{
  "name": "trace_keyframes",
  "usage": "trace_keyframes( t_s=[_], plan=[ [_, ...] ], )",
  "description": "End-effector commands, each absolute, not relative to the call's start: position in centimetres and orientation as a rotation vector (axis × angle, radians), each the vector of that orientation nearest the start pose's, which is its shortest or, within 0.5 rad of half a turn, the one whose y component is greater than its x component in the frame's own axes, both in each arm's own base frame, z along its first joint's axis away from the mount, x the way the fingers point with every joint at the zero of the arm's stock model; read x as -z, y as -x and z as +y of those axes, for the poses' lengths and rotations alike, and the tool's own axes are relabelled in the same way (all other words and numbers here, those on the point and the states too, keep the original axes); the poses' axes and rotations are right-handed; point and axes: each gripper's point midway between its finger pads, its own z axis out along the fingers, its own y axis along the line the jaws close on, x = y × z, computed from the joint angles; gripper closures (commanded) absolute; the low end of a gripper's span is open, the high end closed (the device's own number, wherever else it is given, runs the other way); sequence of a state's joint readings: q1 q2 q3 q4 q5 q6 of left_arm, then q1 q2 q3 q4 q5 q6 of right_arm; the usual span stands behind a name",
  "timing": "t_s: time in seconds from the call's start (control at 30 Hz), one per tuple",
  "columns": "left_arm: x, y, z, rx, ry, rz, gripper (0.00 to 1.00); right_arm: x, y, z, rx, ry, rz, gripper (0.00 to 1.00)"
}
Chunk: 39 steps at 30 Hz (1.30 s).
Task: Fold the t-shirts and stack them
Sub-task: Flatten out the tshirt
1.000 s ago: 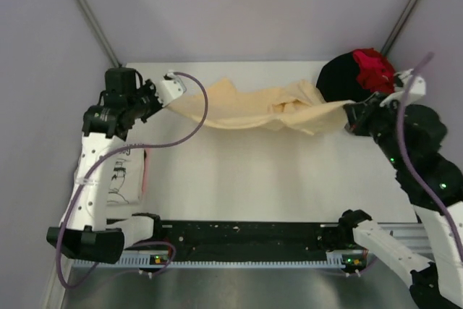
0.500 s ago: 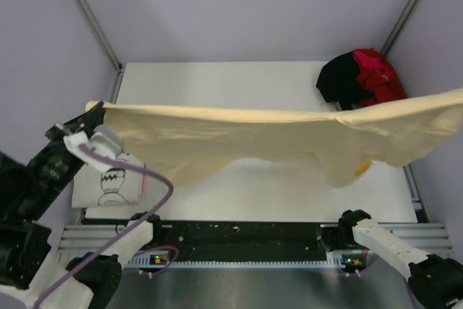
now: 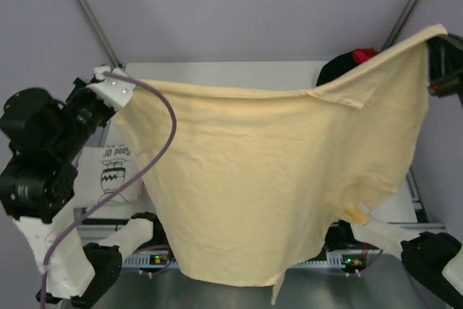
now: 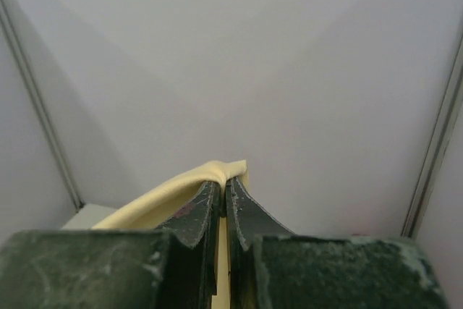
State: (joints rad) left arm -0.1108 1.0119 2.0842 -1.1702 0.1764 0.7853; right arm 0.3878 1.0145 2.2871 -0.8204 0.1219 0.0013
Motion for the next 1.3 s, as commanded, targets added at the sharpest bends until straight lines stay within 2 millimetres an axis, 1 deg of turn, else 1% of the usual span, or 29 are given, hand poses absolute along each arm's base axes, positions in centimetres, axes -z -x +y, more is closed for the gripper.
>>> trace_keyframes(
  t_s=[0.0, 0.07, 0.13, 0.2, 0.23, 0.27, 0.33, 0.37, 0.4, 0.43, 0.53, 0.63, 0.67, 0.7, 0.77, 0.8, 0.83, 0.87, 0.9, 0.93, 0.97, 1.0, 1.03, 1.07, 1.1, 1.13, 1.17, 1.2, 1.27],
  plan=[
    [-53.4, -27.0, 0.4, -0.518, -0.662, 1.502, 1.0, -63.5, -25.7, 6.0, -0.127, 0.11, 1.267, 1.0],
    [-53.5, -29.7, 0.9, -0.554, -0.616, 1.497, 1.0, -63.0, -29.3, 7.9, -0.157, 0.137, 1.285, 1.0],
    [-53.9, -32.1, 1.3, -0.579, -0.572, 1.49, 1.0, -63.5, -32.5, 9.6, -0.257, 0.134, 1.266, 1.0],
    [-54.7, -34.2, 1.7, -0.611, -0.523, 1.469, 1.0, -64.0, -35.5, 9.8, -0.322, 0.082, 1.251, 1.0],
    [-55.3, -35.3, 1.8, -0.624, -0.498, 1.446, 1.0, -64.7, -36.7, 9.2, -0.335, 0.041, 1.229, 1.0],
    [-55.8, -36.1, 2.0, -0.641, -0.48, 1.431, 1.0, -64.9, -38.2, 8.9, -0.355, 0.005, 1.216, 1.0],
    [-56.8, -38.3, 2.5, -0.681, -0.43, 1.392, 1.0, -66.3, -39.7, 8.4, -0.375, -0.034, 1.158, 1.0],
    [-57.8, -39.0, 3.0, -0.71, -0.393, 1.362, 1.0, -66.7, -40.4, 8.3, -0.379, -0.047, 1.136, 1.0],
    [-58.0, -40.3, 3.2, -0.733, -0.374, 1.347, 1.0, -67.2, -41.2, 8.0, -0.369, -0.064, 1.115, 1.0],
    [-58.9, -40.9, 3.5, -0.754, -0.345, 1.314, 1.0, -67.6, -41.5, 7.5, -0.359, -0.084, 1.093, 1.0],
    [-61.2, -42.3, 4.4, -0.783, -0.295, 1.247, 1.0, -69.6, -41.0, 6.1, -0.32, -0.109, 1.01, 1.0],
    [-63.6, -42.9, 5.1, -0.819, -0.264, 1.195, 1.0, -70.9, -39.7, 5.2, -0.256, -0.084, 0.965, 1.0],
    [-64.1, -42.8, 5.3, -0.839, -0.263, 1.175, 1.0, -71.0, -39.4, 4.9, -0.229, -0.075, 0.965, 1.0],
    [-64.2, -43.0, 5.2, -0.853, -0.281, 1.168, 1.0, -71.0, -38.8, 4.7, -0.202, -0.066, 0.968, 1.0],
    [-62.7, -43.7, 4.6, -0.848, -0.351, 1.193, 1.0, -70.2, -38.0, 4.5, -0.158, -0.038, 1.0, 1.0],
    [-61.7, -43.9, 4.2, -0.836, -0.39, 1.207, 1.0, -69.2, -37.7, 4.6, -0.145, -0.015, 1.033, 1.0],
    [-60.3, -44.1, 3.7, -0.825, -0.442, 1.232, 1.0, -67.7, -37.6, 4.7, -0.136, 0.006, 1.081, 1.0],
    [-58.3, -44.4, 3.3, -0.818, -0.497, 1.266, 1.0, -66.5, -36.8, 4.8, -0.134, 0.027, 1.116, 1.0],
    [-57.0, -44.1, 2.8, -0.802, -0.551, 1.28, 1.0, -63.2, -37.3, 5.0, -0.129, 0.043, 1.204, 1.0],
    [-54.6, -44.0, 2.5, -0.792, -0.605, 1.321, 1.0, -60.3, -37.2, 5.2, -0.132, 0.057, 1.272, 1.0],
    [-52.8, -43.4, 2.3, -0.783, -0.651, 1.353, 1.0, -58.2, -36.0, 5.2, -0.138, 0.064, 1.317, 1.0],
    [-50.5, -42.7, 2.1, -0.777, -0.704, 1.395, 1.0, -56.0, -34.1, 5.1, -0.144, 0.067, 1.349, 1.0],
    [-47.6, -42.2, 2.0, -0.766, -0.762, 1.448, 1.0, -53.4, -33.3, 5.1, -0.151, 0.066, 1.397, 1.0],
    [-45.4, -41.2, 2.0, -0.752, -0.804, 1.493, 1.0, -50.3, -32.2, 5.1, -0.161, 0.062, 1.454, 1.0],
    [-43.0, -39.7, 1.9, -0.733, -0.847, 1.536, 1.0, -46.9, -31.4, 5.3, -0.18, 0.057, 1.524, 1.0],
    [-39.7, -38.7, 1.9, -0.712, -0.91, 1.604, 1.0, -44.1, -30.1, 5.5, -0.207, 0.048, 1.581, 1.0],
    [-36.5, -37.5, 1.9, -0.693, -0.962, 1.664, 1.0, -40.7, -29.2, 5.9, -0.236, 0.042, 1.656, 1.0],
    [-33.3, -36.4, 2.0, -0.67, -1.013, 1.725, 1.0, -37.9, -28.0, 6.6, -0.289, 0.045, 1.718, 1.0],
    [-27.3, -33.9, 2.2, -0.623, -1.106, 1.855, 1.0, -31.3, -25.6, 8.4, -0.401, 0.047, 1.888, 1.0]
  ],
)
